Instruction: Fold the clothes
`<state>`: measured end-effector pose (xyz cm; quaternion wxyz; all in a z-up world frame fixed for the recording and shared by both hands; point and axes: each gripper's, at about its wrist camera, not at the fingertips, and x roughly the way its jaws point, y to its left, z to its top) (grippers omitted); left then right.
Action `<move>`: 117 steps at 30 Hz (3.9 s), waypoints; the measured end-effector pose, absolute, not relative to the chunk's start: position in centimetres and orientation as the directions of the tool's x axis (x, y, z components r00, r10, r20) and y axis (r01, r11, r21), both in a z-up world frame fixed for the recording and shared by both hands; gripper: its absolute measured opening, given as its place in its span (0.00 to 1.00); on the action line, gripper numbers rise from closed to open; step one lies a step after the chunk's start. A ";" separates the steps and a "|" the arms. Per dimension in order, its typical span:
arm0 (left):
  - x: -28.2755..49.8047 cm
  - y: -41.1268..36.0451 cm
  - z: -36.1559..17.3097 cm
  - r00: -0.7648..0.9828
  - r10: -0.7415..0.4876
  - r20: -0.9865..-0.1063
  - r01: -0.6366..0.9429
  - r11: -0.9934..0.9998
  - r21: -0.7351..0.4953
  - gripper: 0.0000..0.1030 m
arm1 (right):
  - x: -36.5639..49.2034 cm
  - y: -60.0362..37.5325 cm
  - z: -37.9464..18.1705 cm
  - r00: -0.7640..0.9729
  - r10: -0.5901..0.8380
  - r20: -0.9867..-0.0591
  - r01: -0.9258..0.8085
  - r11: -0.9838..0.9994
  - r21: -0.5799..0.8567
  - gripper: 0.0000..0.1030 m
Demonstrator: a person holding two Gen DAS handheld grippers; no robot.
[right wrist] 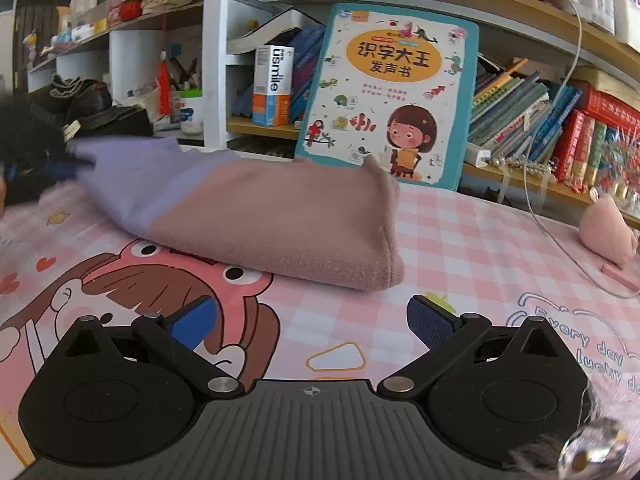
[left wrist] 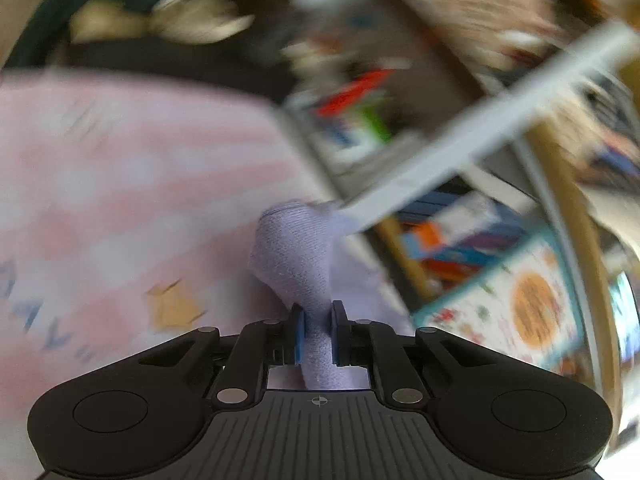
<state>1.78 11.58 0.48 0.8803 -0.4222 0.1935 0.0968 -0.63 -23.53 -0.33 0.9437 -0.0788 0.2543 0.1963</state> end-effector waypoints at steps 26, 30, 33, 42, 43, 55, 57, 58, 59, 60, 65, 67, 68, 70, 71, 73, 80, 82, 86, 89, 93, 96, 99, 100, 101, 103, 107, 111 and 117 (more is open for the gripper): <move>3.0 9.1 0.9 0.923 0.107 -0.370 -0.302 0.797 -0.523 0.09 | -0.1 -24.2 -0.3 0.786 0.326 -0.525 -0.386 0.922 -0.006 0.99; 3.3 11.8 -0.2 0.912 0.032 -0.410 -0.320 0.681 -0.659 0.10 | 0.2 -24.3 -0.4 0.779 0.326 -0.536 -0.383 0.924 0.004 0.99; 3.5 13.7 -2.2 0.889 -0.014 -0.457 -0.368 0.572 -0.733 0.10 | 0.3 -24.2 -0.4 0.775 0.324 -0.543 -0.386 0.923 0.001 0.99; 4.8 13.4 -4.0 0.868 -0.012 -0.497 -0.403 0.568 -0.718 0.27 | 0.6 -23.9 -0.6 0.763 0.310 -0.568 -0.388 0.922 -0.018 0.99; 4.9 13.4 -4.0 0.870 -0.010 -0.492 -0.399 0.572 -0.717 0.26 | 0.6 -23.8 -0.6 0.762 0.309 -0.569 -0.388 0.922 -0.019 0.99; 3.7 16.0 -4.8 0.888 -0.039 -0.457 -0.369 0.533 -0.762 0.12 | 1.3 -24.0 -0.9 0.735 0.309 -0.604 -0.380 0.925 0.010 0.99; 3.4 16.8 -4.8 0.891 -0.029 -0.454 -0.372 0.525 -0.765 0.12 | 1.3 -23.7 -1.0 0.723 0.319 -0.613 -0.402 0.916 0.002 0.99; 3.1 17.2 -4.9 0.892 -0.022 -0.451 -0.375 0.523 -0.766 0.12 | 1.3 -23.5 -1.0 0.718 0.322 -0.617 -0.411 0.912 -0.002 0.99; 2.8 17.7 -4.9 0.893 -0.014 -0.449 -0.377 0.521 -0.766 0.12 | 1.3 -23.3 -1.1 0.713 0.326 -0.621 -0.420 0.907 -0.007 0.99; 2.5 18.0 -4.9 0.894 -0.006 -0.448 -0.379 0.520 -0.765 0.12 | 1.3 -23.2 -1.1 0.709 0.329 -0.624 -0.429 0.903 -0.011 0.99; 1.6 19.0 -5.4 0.901 0.000 -0.434 -0.374 0.508 -0.776 0.12 | 1.2 -23.1 -1.1 0.697 0.363 -0.618 -0.462 0.887 0.001 0.99; 1.6 19.0 -5.4 0.901 0.002 -0.433 -0.372 0.519 -0.770 0.12 | 1.2 -22.9 -1.0 0.681 0.401 -0.613 -0.500 0.866 0.012 0.99; 1.6 19.0 -5.4 0.901 0.003 -0.434 -0.370 0.527 -0.765 0.12 | 1.3 -22.9 -1.0 0.675 0.417 -0.608 -0.518 0.855 0.012 0.99; 1.7 18.9 -5.3 0.901 0.006 -0.434 -0.368 0.542 -0.756 0.13 | 1.6 -22.6 -0.4 0.683 0.421 -0.597 -0.532 0.846 -0.012 0.99; 1.7 18.9 -5.3 0.901 0.006 -0.434 -0.367 0.545 -0.753 0.13 | 2.0 -22.7 0.0 0.691 0.430 -0.581 -0.537 0.843 -0.015 0.99; 1.7 18.9 -5.3 0.900 0.008 -0.437 -0.370 0.546 -0.752 0.14 | 2.6 -22.9 1.0 0.707 0.447 -0.548 -0.547 0.837 -0.022 0.99; 1.8 18.8 -5.1 0.895 0.015 -0.447 -0.379 0.553 -0.742 0.15 | 6.9 -23.6 2.4 0.761 0.444 -0.473 -0.517 0.856 -0.028 0.94; 1.8 19.0 -5.2 0.893 0.003 -0.450 -0.379 0.543 -0.749 0.15 | 8.1 -23.6 1.9 0.780 0.413 -0.471 -0.496 0.866 -0.063 0.84; 1.9 19.3 -5.1 0.891 -0.010 -0.453 -0.374 0.548 -0.748 0.15 | 10.3 -23.8 0.6 0.736 0.447 -0.509 -0.527 0.849 -0.017 0.47; 1.9 19.3 -5.1 0.890 -0.012 -0.456 -0.378 0.541 -0.751 0.15 | 11.0 -23.9 0.1 0.693 0.519 -0.500 -0.566 0.822 0.069 0.39; 2.1 19.0 -4.6 0.880 -0.002 -0.476 -0.389 0.573 -0.722 0.15 | 11.6 -23.8 -0.3 0.670 0.544 -0.506 -0.564 0.816 0.131 0.32; 2.1 18.5 -3.6 0.881 0.009 -0.473 -0.371 0.635 -0.678 0.13 | 11.6 -23.9 -0.4 0.667 0.531 -0.522 -0.557 0.821 0.124 0.32; 2.0 17.8 -2.3 0.887 0.021 -0.460 -0.352 0.677 -0.647 0.12 | 11.9 -24.1 -0.6 0.658 0.535 -0.530 -0.552 0.821 0.144 0.32; 2.0 17.4 -1.8 0.891 0.025 -0.453 -0.344 0.689 -0.638 0.12 | 12.1 -24.3 -0.7 0.653 0.539 -0.532 -0.550 0.821 0.157 0.32; 1.9 17.1 -1.3 0.896 0.028 -0.444 -0.334 0.701 -0.630 0.12 | 12.2 -24.4 -0.7 0.651 0.541 -0.533 -0.546 0.821 0.167 0.32; 1.9 16.2 -0.2 0.906 0.031 -0.423 -0.311 0.727 -0.612 0.12 | 12.2 -24.5 -0.8 0.649 0.544 -0.533 -0.543 0.821 0.176 0.32; 2.0 13.2 2.5 0.928 0.015 -0.372 -0.239 0.790 -0.565 0.11 | 12.4 -24.8 -0.8 0.644 0.549 -0.533 -0.535 0.821 0.199 0.31; 2.2 10.2 5.2 0.947 -0.006 -0.321 -0.167 0.844 -0.509 0.11 | 12.6 -25.3 -1.0 0.634 0.560 -0.534 -0.519 0.819 0.243 0.32; 3.2 4.4 8.6 0.960 -0.074 -0.269 -0.038 0.920 -0.390 0.12 | 12.8 -25.4 -1.0 0.629 0.566 -0.534 -0.514 0.817 0.261 0.32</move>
